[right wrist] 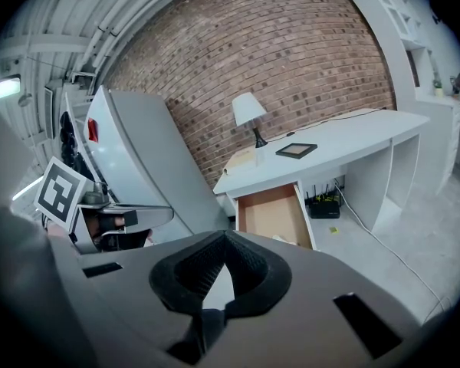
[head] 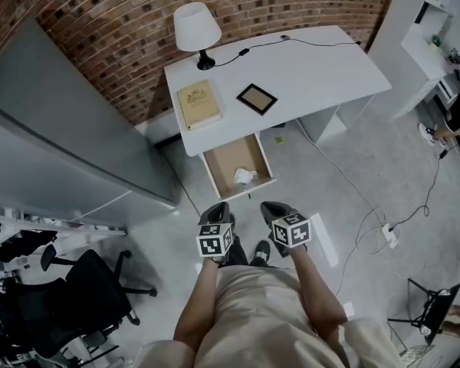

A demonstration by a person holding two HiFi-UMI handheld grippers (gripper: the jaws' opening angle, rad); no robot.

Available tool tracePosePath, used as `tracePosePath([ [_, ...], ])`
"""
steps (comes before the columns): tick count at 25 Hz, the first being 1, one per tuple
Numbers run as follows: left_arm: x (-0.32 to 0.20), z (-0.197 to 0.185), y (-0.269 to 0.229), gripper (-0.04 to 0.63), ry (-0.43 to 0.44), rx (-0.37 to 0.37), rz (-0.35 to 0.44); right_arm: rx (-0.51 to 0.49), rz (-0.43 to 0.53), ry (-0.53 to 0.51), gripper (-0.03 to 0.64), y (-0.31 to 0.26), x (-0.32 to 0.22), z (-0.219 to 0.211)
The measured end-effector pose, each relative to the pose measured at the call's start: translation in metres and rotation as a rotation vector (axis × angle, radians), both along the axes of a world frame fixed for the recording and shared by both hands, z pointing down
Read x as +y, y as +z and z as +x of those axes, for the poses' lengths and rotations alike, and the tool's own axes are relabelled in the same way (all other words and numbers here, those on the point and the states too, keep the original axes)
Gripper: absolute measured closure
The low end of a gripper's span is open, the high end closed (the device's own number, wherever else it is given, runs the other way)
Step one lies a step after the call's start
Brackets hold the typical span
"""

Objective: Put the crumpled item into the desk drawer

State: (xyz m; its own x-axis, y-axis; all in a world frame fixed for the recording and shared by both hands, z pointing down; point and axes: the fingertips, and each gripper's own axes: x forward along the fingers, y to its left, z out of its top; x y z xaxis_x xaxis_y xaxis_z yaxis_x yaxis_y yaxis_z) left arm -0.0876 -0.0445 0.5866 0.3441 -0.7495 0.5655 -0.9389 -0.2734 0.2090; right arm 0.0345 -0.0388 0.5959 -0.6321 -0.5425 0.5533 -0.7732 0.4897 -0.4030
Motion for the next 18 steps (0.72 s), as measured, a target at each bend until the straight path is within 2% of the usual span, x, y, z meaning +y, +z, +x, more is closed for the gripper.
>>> tracePosePath([
  [7,0.000,0.000,0.006,0.580,-0.005,-0.008,-0.020,-0.009,0.017,-0.035,0.591,-0.005,-0.001,-0.002],
  [14,-0.001,-0.014,0.003,0.580,-0.034,0.002,-0.015,0.058,0.049,-0.100,0.591,-0.005,-0.001,-0.019],
  [18,-0.003,-0.016,0.003,0.580,-0.041,0.006,-0.012,0.058,0.055,-0.109,0.591,-0.007,-0.001,-0.023],
])
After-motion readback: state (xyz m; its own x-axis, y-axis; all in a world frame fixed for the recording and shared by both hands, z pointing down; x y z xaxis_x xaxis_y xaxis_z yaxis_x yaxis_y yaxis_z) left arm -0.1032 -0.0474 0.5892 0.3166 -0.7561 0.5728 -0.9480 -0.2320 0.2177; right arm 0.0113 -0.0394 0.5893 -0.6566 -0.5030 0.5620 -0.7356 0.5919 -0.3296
